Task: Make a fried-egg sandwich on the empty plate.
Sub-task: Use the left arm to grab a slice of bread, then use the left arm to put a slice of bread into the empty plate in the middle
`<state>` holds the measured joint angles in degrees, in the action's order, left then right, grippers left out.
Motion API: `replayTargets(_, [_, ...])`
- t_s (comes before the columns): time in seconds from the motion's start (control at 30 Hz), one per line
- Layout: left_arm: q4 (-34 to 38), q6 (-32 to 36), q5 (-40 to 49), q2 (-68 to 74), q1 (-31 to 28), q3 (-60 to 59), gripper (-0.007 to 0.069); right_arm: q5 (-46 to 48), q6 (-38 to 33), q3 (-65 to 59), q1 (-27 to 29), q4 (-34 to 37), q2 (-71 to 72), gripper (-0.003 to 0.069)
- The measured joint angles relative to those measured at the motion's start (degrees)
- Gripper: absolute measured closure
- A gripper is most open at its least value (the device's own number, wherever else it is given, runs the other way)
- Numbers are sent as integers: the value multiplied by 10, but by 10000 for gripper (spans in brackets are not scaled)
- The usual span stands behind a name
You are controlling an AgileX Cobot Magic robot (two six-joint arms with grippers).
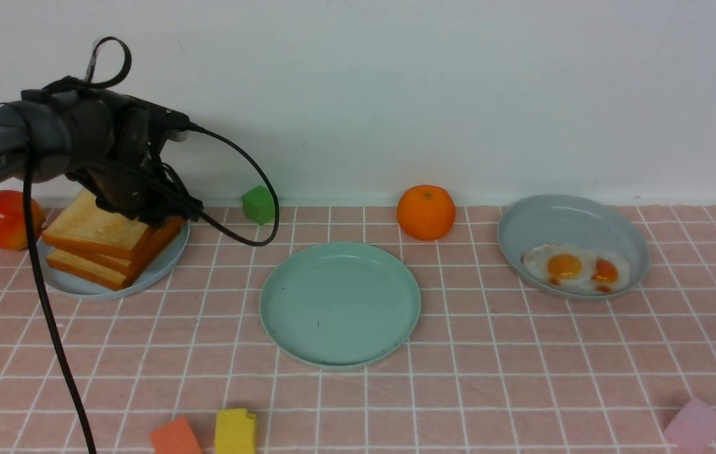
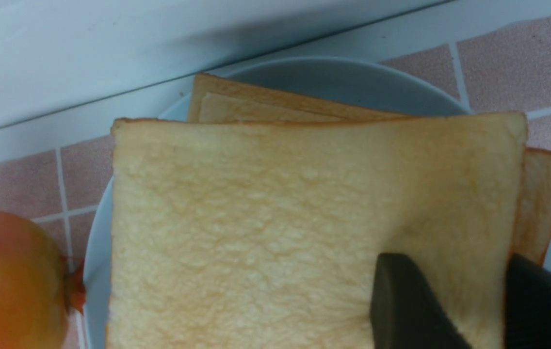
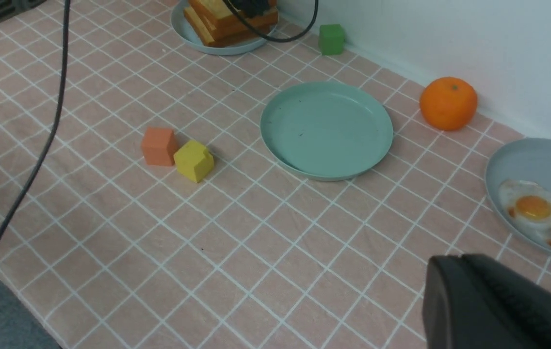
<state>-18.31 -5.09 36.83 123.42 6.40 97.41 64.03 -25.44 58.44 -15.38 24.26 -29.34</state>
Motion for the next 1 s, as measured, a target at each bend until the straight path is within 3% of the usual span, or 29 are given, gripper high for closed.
replayTargets(0.27, [6,-8,26,-18,1,0,429,0,0,0,0,5,0,596])
replayTargets(0.43, [41,-11,70,-104,7,-4,564,0,0,0,0,5,0,592])
replayTargets(0.5, [53,-2,80,-149,26,-6,576,0,0,0,0,4,0,589])
replayTargets(0.8, [101,17,122,-187,216,-48,576,6,0,0,0,-15,0,585])
replayTargets(0.93, [65,13,107,-138,311,-66,576,23,0,0,0,-22,0,579])
replayTargets(1.0, [43,6,95,-123,327,-66,576,30,0,0,0,-22,0,578])
